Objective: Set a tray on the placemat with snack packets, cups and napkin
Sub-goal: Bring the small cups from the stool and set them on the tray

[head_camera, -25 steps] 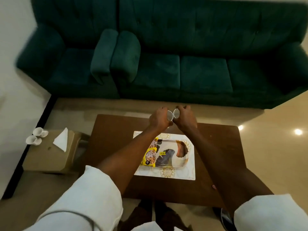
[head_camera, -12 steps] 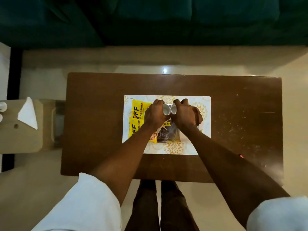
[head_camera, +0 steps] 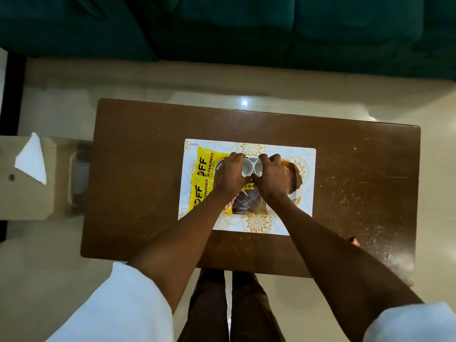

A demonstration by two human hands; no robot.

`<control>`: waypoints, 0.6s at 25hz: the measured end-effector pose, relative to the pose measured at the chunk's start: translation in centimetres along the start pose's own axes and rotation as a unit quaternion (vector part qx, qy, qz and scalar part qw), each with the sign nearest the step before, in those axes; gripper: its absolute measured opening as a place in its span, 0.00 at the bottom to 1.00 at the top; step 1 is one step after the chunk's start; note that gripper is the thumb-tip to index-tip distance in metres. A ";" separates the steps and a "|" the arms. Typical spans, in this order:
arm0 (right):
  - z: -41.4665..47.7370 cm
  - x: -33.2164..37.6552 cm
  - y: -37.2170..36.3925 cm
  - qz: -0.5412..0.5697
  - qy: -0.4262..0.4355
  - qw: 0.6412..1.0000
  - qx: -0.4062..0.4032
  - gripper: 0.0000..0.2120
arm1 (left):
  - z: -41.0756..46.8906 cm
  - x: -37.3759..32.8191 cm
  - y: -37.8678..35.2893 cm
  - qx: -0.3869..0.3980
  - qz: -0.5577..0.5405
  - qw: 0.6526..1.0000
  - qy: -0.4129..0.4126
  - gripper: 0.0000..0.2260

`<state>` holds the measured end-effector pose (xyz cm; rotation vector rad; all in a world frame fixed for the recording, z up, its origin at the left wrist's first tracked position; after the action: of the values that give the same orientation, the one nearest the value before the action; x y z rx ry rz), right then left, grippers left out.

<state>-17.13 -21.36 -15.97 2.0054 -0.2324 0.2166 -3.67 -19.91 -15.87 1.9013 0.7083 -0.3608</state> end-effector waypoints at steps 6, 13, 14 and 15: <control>-0.4 -0.1 -0.3 0.021 0.012 1.000 -0.017 0.25 | -0.3 0.3 -0.2 -0.008 0.007 1.000 -0.006 0.30; -0.2 -0.2 -0.9 0.023 0.019 1.000 0.002 0.33 | -0.2 0.9 -0.9 -0.005 0.013 1.000 -0.004 0.33; -0.2 -0.2 -0.7 0.015 0.021 1.000 0.007 0.36 | -0.4 0.9 -0.9 -0.003 0.016 1.000 -0.006 0.34; -0.2 -0.3 -0.3 0.007 0.020 1.000 0.005 0.38 | -0.6 0.9 -0.7 -0.006 0.018 1.000 -0.008 0.35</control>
<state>-17.33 -21.04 -16.20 2.0090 -0.2200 0.2660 -3.50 -18.87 -16.61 1.8960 0.6638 -0.3477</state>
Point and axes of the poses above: each hand's wrist, its own z-axis towards the middle knuckle, its own y-axis out of the back of the hand, x = y × z, the point moved 8 cm from there along z, towards the middle knuckle, and after that the axes turned 2 degrees about -z, right-handed, at the moved point
